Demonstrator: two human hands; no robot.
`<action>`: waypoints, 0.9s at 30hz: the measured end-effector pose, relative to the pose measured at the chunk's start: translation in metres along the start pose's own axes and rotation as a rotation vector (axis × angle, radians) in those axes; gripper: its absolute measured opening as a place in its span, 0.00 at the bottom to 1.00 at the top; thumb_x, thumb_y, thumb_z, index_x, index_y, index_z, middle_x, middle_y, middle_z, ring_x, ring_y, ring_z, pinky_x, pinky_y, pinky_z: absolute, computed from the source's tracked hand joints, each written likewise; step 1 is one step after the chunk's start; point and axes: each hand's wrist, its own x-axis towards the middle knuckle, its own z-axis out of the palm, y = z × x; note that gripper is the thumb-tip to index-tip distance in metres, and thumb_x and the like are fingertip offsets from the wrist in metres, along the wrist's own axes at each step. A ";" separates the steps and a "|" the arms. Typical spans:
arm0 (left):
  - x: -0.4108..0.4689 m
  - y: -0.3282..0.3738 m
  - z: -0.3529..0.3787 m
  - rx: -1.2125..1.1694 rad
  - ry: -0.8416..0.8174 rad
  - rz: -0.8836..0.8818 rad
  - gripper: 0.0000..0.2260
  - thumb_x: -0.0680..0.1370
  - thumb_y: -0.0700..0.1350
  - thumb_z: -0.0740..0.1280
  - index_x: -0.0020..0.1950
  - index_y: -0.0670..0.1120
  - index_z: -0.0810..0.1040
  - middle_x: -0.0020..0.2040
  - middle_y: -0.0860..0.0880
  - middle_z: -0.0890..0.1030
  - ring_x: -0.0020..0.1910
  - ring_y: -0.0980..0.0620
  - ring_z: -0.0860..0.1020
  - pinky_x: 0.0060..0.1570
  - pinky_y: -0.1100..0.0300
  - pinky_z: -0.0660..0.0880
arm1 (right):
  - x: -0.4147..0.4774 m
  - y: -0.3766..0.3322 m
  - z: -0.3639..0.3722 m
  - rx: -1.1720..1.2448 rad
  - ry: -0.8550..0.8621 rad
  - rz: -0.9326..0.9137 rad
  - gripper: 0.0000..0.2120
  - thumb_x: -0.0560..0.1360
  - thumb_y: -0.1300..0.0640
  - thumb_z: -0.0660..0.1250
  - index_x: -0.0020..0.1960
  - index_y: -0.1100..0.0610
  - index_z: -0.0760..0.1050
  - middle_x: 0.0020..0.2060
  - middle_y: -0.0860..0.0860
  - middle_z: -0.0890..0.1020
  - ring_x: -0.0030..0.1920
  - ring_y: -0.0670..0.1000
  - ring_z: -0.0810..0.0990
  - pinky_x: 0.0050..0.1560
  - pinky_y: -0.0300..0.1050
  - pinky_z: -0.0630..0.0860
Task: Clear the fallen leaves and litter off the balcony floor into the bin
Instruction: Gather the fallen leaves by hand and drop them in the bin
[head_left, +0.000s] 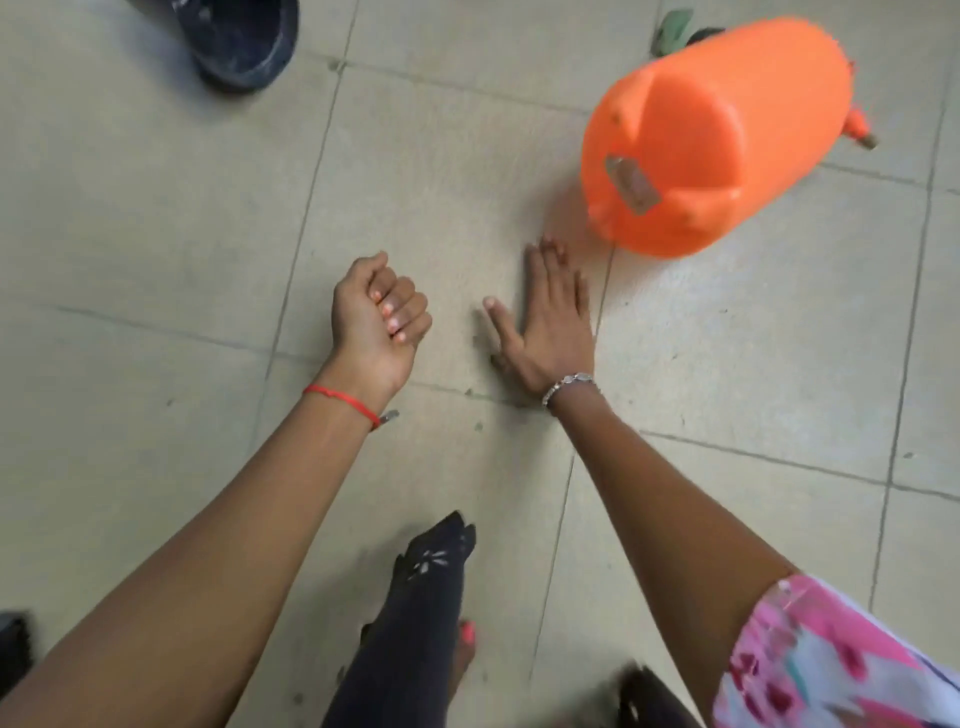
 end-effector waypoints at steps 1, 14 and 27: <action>-0.004 -0.003 -0.007 -0.017 0.015 -0.013 0.29 0.80 0.44 0.51 0.16 0.49 0.61 0.16 0.53 0.58 0.13 0.58 0.56 0.12 0.67 0.52 | -0.010 -0.010 0.007 -0.031 -0.011 -0.009 0.38 0.75 0.36 0.48 0.76 0.57 0.44 0.76 0.52 0.45 0.76 0.49 0.41 0.72 0.46 0.34; -0.085 -0.006 -0.038 -0.070 0.295 -0.168 0.30 0.80 0.43 0.53 0.16 0.49 0.62 0.16 0.53 0.59 0.13 0.58 0.56 0.12 0.67 0.53 | -0.077 -0.034 -0.025 -0.099 -0.273 -0.202 0.13 0.72 0.74 0.63 0.56 0.67 0.76 0.53 0.59 0.78 0.56 0.56 0.77 0.50 0.43 0.76; -0.139 0.145 0.128 0.195 0.216 -0.330 0.28 0.79 0.42 0.55 0.17 0.50 0.60 0.17 0.53 0.58 0.13 0.58 0.55 0.14 0.72 0.49 | -0.011 -0.148 -0.251 0.564 0.131 0.406 0.07 0.68 0.74 0.66 0.40 0.67 0.82 0.39 0.60 0.84 0.38 0.51 0.79 0.39 0.25 0.69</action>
